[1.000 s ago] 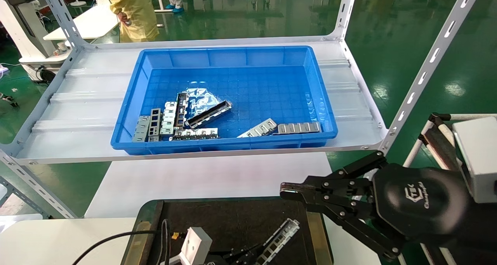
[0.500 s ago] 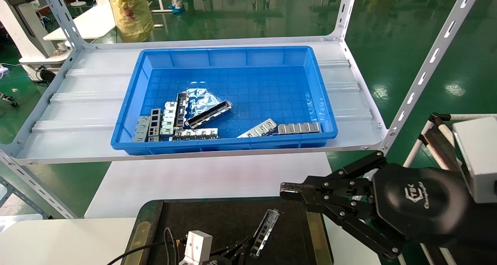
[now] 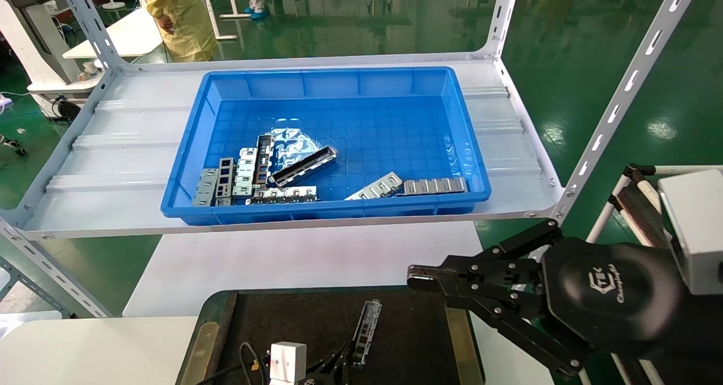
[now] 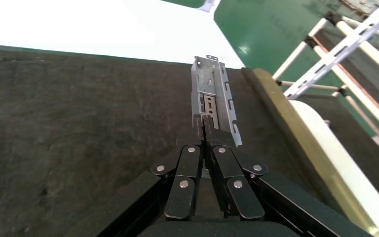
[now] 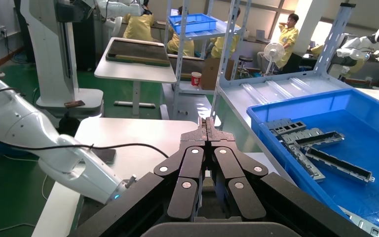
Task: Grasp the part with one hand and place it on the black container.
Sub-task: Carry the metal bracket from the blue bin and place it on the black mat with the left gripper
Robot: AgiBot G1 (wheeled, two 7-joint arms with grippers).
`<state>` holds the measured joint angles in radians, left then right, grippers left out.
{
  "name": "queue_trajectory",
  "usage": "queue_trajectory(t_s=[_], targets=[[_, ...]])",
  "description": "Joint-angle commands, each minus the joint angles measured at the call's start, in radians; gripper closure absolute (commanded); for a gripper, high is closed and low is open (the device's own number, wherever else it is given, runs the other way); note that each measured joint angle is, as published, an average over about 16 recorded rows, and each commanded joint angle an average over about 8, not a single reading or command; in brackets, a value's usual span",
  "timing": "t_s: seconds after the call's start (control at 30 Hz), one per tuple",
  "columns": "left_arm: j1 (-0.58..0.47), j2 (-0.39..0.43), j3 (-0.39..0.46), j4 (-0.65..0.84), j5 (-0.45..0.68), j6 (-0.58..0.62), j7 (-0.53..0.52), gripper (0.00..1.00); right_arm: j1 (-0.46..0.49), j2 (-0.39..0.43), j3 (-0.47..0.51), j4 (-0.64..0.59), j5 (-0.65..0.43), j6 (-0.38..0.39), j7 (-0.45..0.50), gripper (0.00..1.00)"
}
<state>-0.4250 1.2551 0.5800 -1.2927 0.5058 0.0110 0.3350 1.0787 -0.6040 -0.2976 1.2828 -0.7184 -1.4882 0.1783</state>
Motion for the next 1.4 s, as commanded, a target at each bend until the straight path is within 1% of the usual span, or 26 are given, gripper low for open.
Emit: queue_trajectory(t_s=[0.03, 0.23, 0.43, 0.8, 1.07, 1.1, 1.13, 1.17, 1.33, 1.37, 1.4], targets=[[0.012, 0.028, -0.028, 0.010, 0.017, -0.012, 0.017, 1.00, 0.000, 0.000, 0.000, 0.000, 0.000, 0.000, 0.000, 1.00], [0.024, 0.086, -0.096, 0.061, 0.045, 0.026, 0.051, 1.00, 0.000, 0.000, 0.000, 0.000, 0.000, 0.000, 0.000, 1.00], [0.019, 0.103, -0.118, 0.102, 0.032, 0.052, 0.060, 1.00, 0.000, 0.000, -0.001, 0.000, 0.001, 0.000, 0.000, 1.00], [-0.011, 0.108, -0.077, 0.140, -0.013, 0.009, 0.053, 1.00, 0.000, 0.001, -0.001, 0.000, 0.001, 0.001, -0.001, 1.00], [-0.033, 0.107, -0.044, 0.161, -0.026, -0.019, 0.044, 1.00, 0.000, 0.001, -0.002, 0.000, 0.001, 0.001, -0.001, 1.00], [-0.034, 0.106, -0.040, 0.162, -0.027, -0.021, 0.042, 0.99, 0.000, 0.001, -0.002, 0.000, 0.001, 0.001, -0.001, 0.98], [-0.036, 0.106, -0.037, 0.164, -0.027, -0.023, 0.041, 0.94, 0.000, 0.001, -0.002, 0.000, 0.001, 0.001, -0.001, 0.93], [-0.037, 0.106, -0.035, 0.165, -0.028, -0.025, 0.040, 0.84, 0.000, 0.001, -0.002, 0.000, 0.001, 0.001, -0.001, 0.82], [-0.041, 0.105, -0.026, 0.167, -0.027, -0.031, 0.033, 0.22, 0.000, 0.001, -0.002, 0.000, 0.001, 0.001, -0.001, 0.20], [-0.042, 0.105, -0.024, 0.167, -0.027, -0.032, 0.032, 0.10, 0.000, 0.001, -0.002, 0.000, 0.002, 0.001, -0.001, 0.09], [-0.042, 0.104, -0.023, 0.167, -0.026, -0.033, 0.031, 0.03, 0.001, 0.001, -0.002, 0.000, 0.002, 0.001, -0.001, 0.02]])
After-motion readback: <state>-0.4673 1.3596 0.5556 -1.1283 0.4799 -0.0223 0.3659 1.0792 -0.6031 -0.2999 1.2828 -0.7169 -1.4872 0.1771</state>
